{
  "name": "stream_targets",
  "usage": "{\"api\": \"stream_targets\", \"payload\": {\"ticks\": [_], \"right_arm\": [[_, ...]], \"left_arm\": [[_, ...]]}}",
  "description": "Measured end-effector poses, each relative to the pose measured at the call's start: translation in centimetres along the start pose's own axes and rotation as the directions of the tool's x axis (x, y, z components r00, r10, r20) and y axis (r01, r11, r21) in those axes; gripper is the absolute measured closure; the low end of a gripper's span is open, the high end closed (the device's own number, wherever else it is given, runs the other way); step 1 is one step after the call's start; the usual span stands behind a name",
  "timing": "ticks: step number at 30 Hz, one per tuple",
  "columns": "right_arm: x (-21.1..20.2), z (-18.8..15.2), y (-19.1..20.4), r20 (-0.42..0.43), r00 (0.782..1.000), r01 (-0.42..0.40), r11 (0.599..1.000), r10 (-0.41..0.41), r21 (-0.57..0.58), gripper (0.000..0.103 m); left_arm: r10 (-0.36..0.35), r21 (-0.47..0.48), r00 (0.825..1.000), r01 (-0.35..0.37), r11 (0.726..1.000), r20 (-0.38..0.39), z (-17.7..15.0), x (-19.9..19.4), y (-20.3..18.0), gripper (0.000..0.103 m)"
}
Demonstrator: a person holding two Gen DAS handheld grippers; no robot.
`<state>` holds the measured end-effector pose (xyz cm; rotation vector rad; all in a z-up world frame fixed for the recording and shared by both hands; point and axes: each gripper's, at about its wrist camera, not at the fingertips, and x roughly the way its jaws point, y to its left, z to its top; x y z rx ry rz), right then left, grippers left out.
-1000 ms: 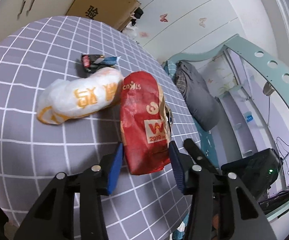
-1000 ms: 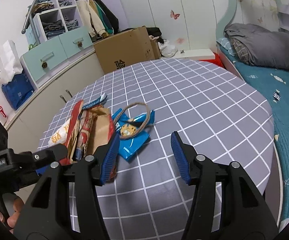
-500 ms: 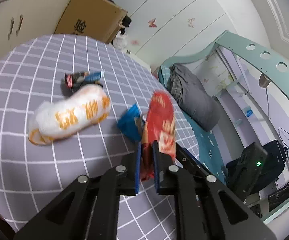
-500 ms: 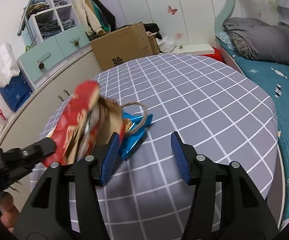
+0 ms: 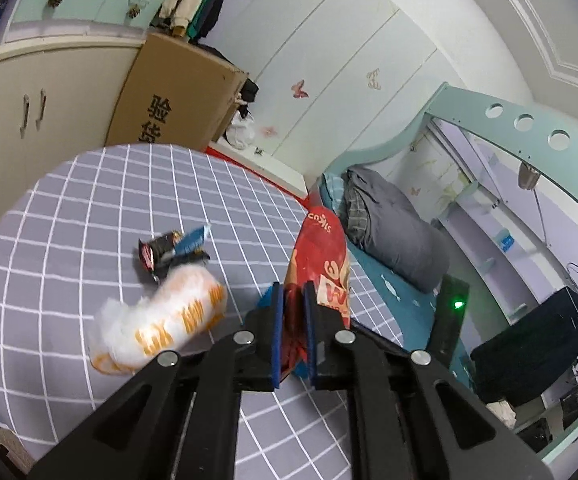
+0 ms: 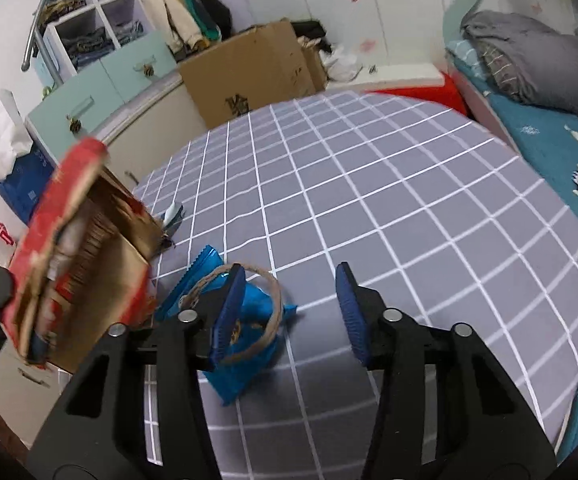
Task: Collect trash
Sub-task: 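Grasp the red snack bag with the left gripper while the right gripper grasps the blue wrapper, then carry both items to the wastebasket and open both grippers over it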
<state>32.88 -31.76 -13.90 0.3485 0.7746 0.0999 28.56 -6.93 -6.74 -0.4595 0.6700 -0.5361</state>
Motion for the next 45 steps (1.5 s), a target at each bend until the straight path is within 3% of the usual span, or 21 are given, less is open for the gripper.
{"api": "stream_targets", "payload": {"ticks": [3, 6, 15, 20, 31, 37, 40, 45], "right_arm": [[1.2, 0.3, 0.0, -0.042, 0.999, -0.034, 0.999, 0.034, -0.002, 0.086], [0.6, 0.3, 0.7, -0.004, 1.000, -0.015, 0.999, 0.015, -0.035, 0.095], [-4.9, 0.5, 3.0, 0.162, 0.987, 0.015, 0.997, -0.002, -0.080, 0.096], [-3.6, 0.2, 3.7, 0.063, 0.998, 0.032, 0.996, -0.027, -0.083, 0.096], [-3.8, -0.9, 4.4, 0.067, 0.994, 0.092, 0.990, -0.085, -0.104, 0.097], [-5.6, -0.5, 4.6, 0.105, 0.994, -0.023, 0.998, 0.029, -0.057, 0.097], [-7.4, -0.3, 6.3, 0.168, 0.985, -0.023, 0.996, 0.037, -0.087, 0.097], [-10.0, -0.3, 10.9, 0.232, 0.964, -0.096, 0.984, 0.130, -0.149, 0.097]], "left_arm": [[0.015, 0.007, 1.000, -0.015, 1.000, 0.018, 0.4, -0.1, 0.0, 0.095], [0.011, 0.002, 1.000, -0.011, 1.000, 0.025, 0.8, -0.2, 0.2, 0.095], [-0.015, -0.013, 0.998, 0.016, 1.000, 0.064, 1.4, -2.7, 0.6, 0.095], [-0.014, 0.001, 0.998, 0.014, 1.000, 0.059, 1.0, -3.7, 0.3, 0.095], [0.008, -0.010, 1.000, -0.007, 1.000, 0.030, 0.1, -2.9, 1.0, 0.095], [0.005, -0.016, 0.999, -0.005, 1.000, 0.039, 0.5, -3.2, 1.0, 0.095], [0.000, -0.017, 0.998, 0.001, 1.000, 0.066, 1.0, -4.5, 1.1, 0.095], [-0.001, -0.024, 0.992, 0.004, 1.000, 0.127, 1.9, -7.8, 2.0, 0.095]]}}
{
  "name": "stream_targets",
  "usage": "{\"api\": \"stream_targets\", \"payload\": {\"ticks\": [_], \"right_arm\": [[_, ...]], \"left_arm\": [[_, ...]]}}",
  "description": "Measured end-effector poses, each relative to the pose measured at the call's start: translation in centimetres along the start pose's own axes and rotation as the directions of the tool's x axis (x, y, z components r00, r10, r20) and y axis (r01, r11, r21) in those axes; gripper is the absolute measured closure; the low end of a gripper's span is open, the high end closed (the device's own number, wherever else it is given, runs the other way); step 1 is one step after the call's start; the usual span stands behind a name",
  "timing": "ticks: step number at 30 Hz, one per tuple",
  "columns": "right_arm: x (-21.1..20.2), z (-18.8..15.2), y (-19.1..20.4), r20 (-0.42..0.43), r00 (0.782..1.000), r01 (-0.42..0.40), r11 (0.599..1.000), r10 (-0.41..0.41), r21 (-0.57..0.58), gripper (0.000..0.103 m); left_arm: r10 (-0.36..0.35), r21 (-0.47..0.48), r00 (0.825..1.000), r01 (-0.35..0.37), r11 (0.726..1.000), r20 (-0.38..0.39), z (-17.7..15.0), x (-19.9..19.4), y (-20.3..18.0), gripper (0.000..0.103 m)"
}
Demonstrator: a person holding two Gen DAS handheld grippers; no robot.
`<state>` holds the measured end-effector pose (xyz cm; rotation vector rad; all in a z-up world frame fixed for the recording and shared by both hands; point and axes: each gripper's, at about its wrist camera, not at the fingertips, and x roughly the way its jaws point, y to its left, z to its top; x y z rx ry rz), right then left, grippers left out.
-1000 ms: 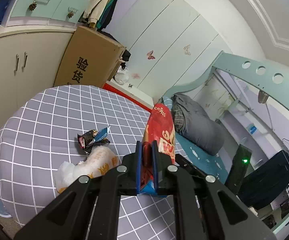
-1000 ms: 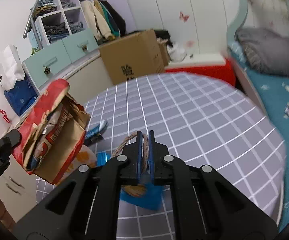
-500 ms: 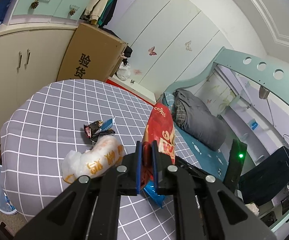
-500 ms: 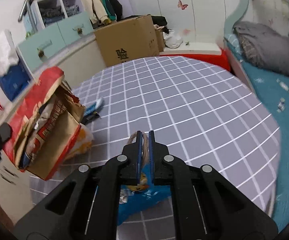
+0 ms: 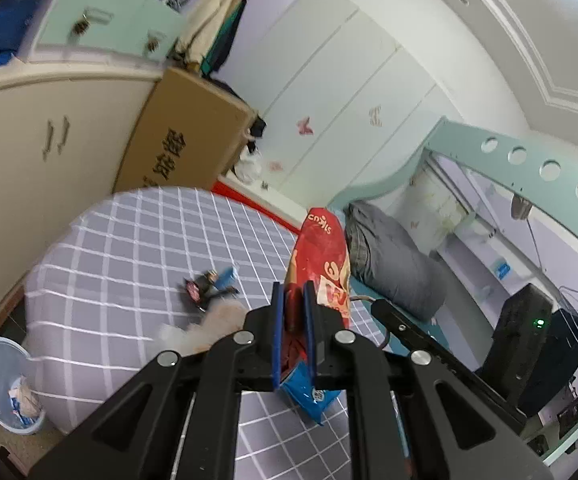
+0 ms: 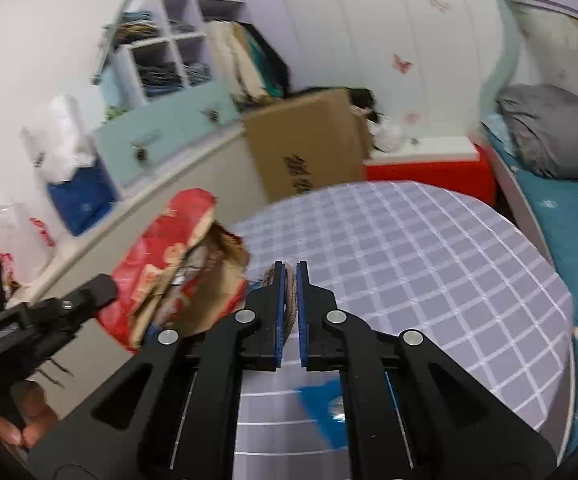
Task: Collect trash
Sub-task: 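Carry both items to the wastebasket and open both grippers over it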
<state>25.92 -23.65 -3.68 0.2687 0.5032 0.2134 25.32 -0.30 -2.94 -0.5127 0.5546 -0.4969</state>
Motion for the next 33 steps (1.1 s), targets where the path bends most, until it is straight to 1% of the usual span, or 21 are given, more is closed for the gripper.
{"api": "stream_targets", "payload": {"ticks": [4, 6, 7, 8, 10, 11, 13, 15, 16, 17, 19, 21, 23, 25, 28, 32, 33], "right_arm": [[0.4, -0.4, 4.7, -0.010, 0.996, -0.087, 0.995, 0.086, -0.051, 0.097], [1.4, -1.2, 8.0, -0.038, 0.990, -0.139, 0.987, 0.136, -0.085, 0.097], [1.6, -1.7, 8.9, -0.048, 0.987, -0.158, 0.983, 0.154, -0.096, 0.097], [2.5, -2.5, 11.0, -0.073, 0.980, -0.190, 0.975, 0.183, -0.114, 0.097], [3.5, -3.4, 13.6, -0.103, 0.971, -0.228, 0.964, 0.216, -0.133, 0.097], [4.3, -4.3, 15.4, -0.127, 0.963, -0.253, 0.956, 0.236, -0.148, 0.097], [6.0, -6.1, 18.8, -0.179, 0.946, -0.301, 0.939, 0.271, -0.169, 0.097], [7.6, -8.0, 21.8, -0.224, 0.932, -0.329, 0.923, 0.284, -0.198, 0.097], [8.2, -8.8, 22.9, -0.241, 0.927, -0.339, 0.918, 0.288, -0.208, 0.097], [9.4, -10.1, 24.5, -0.271, 0.918, -0.353, 0.910, 0.291, -0.219, 0.097], [11.4, -12.2, 26.8, -0.319, 0.902, -0.371, 0.898, 0.290, -0.235, 0.097], [13.5, -14.6, 28.9, -0.363, 0.892, -0.378, 0.887, 0.270, -0.267, 0.097], [15.5, -16.8, 30.2, -0.399, 0.882, -0.379, 0.881, 0.251, -0.283, 0.097], [18.0, -18.7, 31.0, -0.445, 0.865, -0.380, 0.882, 0.232, -0.280, 0.097], [20.4, -21.1, 31.1, -0.486, 0.850, -0.372, 0.885, 0.204, -0.280, 0.097], [23.7, -23.9, 31.0, -0.526, 0.835, -0.351, 0.893, 0.162, -0.281, 0.097], [24.4, -24.4, 30.8, -0.536, 0.830, -0.346, 0.896, 0.154, -0.277, 0.097]], "left_arm": [[0.037, -0.011, 0.997, -0.037, 0.999, 0.061, 0.8, -3.9, 2.3, 0.095], [0.076, -0.024, 0.993, -0.074, 0.997, 0.092, 1.0, -6.5, 4.4, 0.095], [0.100, -0.037, 0.989, -0.096, 0.995, 0.105, 1.1, -7.9, 5.6, 0.095], [0.117, -0.045, 0.987, -0.113, 0.993, 0.114, 1.0, -8.8, 6.5, 0.095], [0.172, -0.055, 0.977, -0.166, 0.985, 0.130, 0.7, -10.9, 8.6, 0.095], [0.215, -0.065, 0.967, -0.207, 0.976, 0.140, 0.4, -12.3, 10.1, 0.095], [0.264, -0.088, 0.954, -0.253, 0.963, 0.144, 0.0, -13.9, 12.3, 0.095], [0.323, -0.122, 0.936, -0.308, 0.944, 0.137, -0.8, -15.5, 15.2, 0.095], [0.360, -0.143, 0.924, -0.341, 0.929, 0.130, -1.2, -16.2, 16.9, 0.095], [0.381, -0.154, 0.916, -0.362, 0.919, 0.122, -1.5, -16.6, 18.0, 0.095], [0.435, -0.190, 0.896, -0.414, 0.891, 0.091, -2.4, -17.1, 21.2, 0.095], [0.473, -0.213, 0.879, -0.451, 0.867, 0.062, -3.2, -17.3, 23.7, 0.094], [0.517, -0.240, 0.856, -0.497, 0.834, 0.021, -4.0, -17.0, 26.8, 0.094], [0.547, -0.255, 0.837, -0.533, 0.806, -0.022, -4.9, -16.4, 29.2, 0.094], [0.555, -0.285, 0.824, -0.561, 0.777, -0.108, -6.4, -14.7, 33.4, 0.094], [0.572, -0.293, 0.800, -0.599, 0.745, -0.181, -7.6, -12.5, 37.1, 0.094], [0.568, -0.300, 0.799, -0.602, 0.741, -0.200, -7.9, -11.9, 38.0, 0.094]]}}
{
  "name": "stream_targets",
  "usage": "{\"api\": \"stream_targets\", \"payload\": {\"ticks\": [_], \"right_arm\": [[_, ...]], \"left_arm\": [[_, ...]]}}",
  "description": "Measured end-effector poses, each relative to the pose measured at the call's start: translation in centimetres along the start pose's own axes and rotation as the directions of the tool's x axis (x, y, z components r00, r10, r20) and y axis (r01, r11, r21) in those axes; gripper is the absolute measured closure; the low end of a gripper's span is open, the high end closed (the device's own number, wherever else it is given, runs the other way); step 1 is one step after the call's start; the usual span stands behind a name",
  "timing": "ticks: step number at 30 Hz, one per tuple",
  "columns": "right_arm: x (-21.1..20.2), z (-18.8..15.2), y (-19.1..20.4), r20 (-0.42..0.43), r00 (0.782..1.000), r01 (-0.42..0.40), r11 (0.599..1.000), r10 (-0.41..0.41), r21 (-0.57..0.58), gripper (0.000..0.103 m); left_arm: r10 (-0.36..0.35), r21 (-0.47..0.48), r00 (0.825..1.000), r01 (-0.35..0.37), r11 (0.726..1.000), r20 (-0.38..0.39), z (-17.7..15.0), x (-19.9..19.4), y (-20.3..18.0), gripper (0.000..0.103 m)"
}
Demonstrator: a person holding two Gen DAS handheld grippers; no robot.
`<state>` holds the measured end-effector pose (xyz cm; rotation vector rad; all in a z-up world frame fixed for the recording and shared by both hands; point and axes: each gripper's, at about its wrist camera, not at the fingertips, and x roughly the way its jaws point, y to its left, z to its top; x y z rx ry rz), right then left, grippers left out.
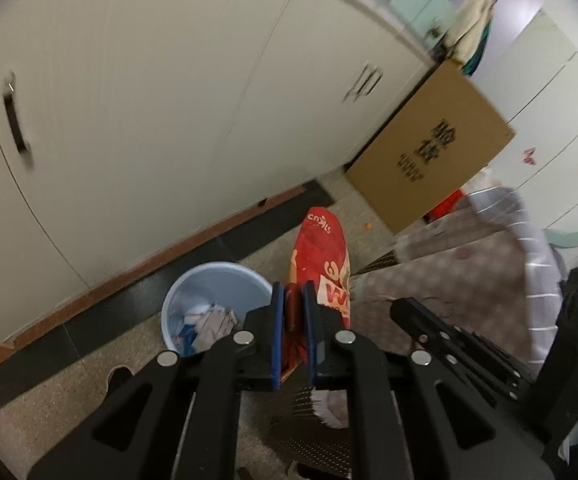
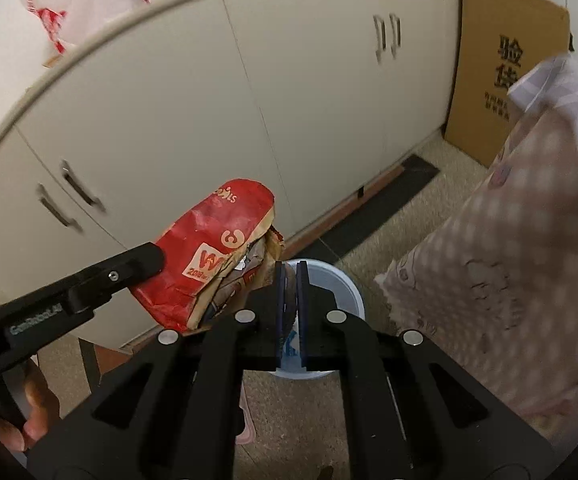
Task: Collect trash
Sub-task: 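Carry both items to the wastebasket and open both grippers over it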
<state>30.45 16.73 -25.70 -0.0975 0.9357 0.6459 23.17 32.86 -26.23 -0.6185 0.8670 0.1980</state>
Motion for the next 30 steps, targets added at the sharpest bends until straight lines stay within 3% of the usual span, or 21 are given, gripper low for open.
{"api": "stream_targets", "payload": {"ticks": [7, 10, 14, 30], "right_arm": [[3.9, -0.8, -1.4, -0.053, 0.999, 0.013, 0.999, -0.011, 0.040, 0.097], [5.0, -0.9, -1.6, -0.073, 0.997, 0.012, 0.998, -0.008, 0.054, 0.097], [5.8, -1.0, -1.7, -0.089, 0.996, 0.011, 0.998, -0.006, 0.058, 0.097], [6.4, -1.2, -0.5, -0.092, 0.996, 0.002, 0.999, 0.003, 0.046, 0.097]], "left_arm": [[0.027, -0.012, 0.995, -0.028, 1.000, -0.093, 0.0, 4.6, 1.8, 0.090], [0.061, -0.026, 0.989, -0.066, 0.997, -0.138, 0.1, 6.3, 2.5, 0.075], [0.091, -0.025, 0.985, -0.096, 0.995, -0.146, -0.7, 6.9, 3.0, 0.067], [0.096, -0.076, 0.979, -0.111, 0.991, -0.177, -1.7, 7.2, 4.4, 0.057]]}}
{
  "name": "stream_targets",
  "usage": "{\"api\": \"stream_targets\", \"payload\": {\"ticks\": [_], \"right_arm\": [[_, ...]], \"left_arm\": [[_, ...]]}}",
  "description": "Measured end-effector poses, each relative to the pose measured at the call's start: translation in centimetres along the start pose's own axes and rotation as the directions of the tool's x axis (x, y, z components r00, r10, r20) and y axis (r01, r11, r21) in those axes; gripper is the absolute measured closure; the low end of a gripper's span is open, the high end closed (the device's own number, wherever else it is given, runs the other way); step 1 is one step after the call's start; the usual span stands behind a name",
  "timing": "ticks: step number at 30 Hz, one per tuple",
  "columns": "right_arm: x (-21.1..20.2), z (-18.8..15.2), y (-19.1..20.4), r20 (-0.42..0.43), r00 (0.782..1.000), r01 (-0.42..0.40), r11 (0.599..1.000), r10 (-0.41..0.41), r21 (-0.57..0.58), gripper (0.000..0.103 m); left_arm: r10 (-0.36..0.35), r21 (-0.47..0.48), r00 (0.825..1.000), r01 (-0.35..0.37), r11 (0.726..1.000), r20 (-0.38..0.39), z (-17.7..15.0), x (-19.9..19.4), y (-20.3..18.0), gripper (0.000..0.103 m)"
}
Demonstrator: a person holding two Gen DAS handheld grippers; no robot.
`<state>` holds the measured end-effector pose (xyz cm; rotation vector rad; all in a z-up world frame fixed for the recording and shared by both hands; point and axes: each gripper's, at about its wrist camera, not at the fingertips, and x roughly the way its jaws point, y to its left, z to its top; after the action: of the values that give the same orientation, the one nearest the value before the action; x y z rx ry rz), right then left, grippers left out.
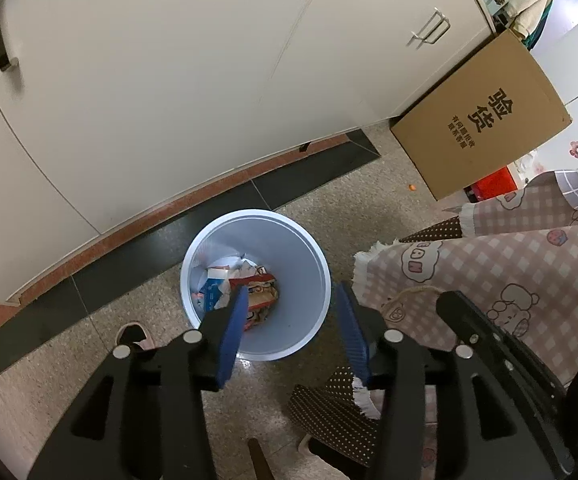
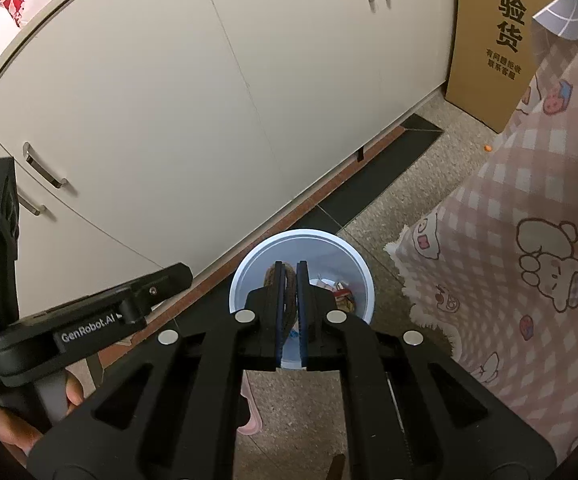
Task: Collect trash
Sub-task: 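Carry both items to the wastebasket and open both grippers over it, then swing both tools back toward the table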
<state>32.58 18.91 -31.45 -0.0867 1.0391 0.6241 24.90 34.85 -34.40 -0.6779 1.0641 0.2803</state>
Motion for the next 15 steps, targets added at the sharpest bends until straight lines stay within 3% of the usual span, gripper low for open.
{"api": "stream_targets", "payload": {"ticks": [9, 10, 12, 13, 15], "right_arm": [[0.3, 1.4, 1.1, 0.035, 0.999, -0.002, 1.000, 0.002, 0.010, 0.094], [0.5, 1.6, 1.2, 0.034, 0.999, 0.000, 1.000, -0.001, 0.016, 0.091], [0.6, 1.9, 1.2, 0.028, 1.000, -0.011, 1.000, 0.010, 0.028, 0.065], [0.5, 2.0, 1.3, 0.034, 0.999, -0.014, 0.999, 0.013, 0.034, 0.060], [0.3, 2.0, 1.5, 0.042, 0.999, -0.009, 1.000, 0.008, 0.027, 0.059]], "left_arm": [[-0.005, -0.029, 1.000, 0.006, 1.000, 0.015, 0.2, -0.6, 0.7, 0.057], [-0.007, -0.030, 1.000, 0.007, 1.000, 0.017, 0.2, -0.7, 0.8, 0.057], [-0.006, -0.028, 1.000, 0.006, 1.000, 0.020, 0.3, -0.9, 0.9, 0.057], [-0.006, -0.024, 1.000, 0.007, 1.000, 0.022, 0.3, -1.0, 0.8, 0.057], [-0.008, -0.025, 1.000, 0.009, 1.000, 0.023, 0.2, -1.2, 0.9, 0.057]]}}
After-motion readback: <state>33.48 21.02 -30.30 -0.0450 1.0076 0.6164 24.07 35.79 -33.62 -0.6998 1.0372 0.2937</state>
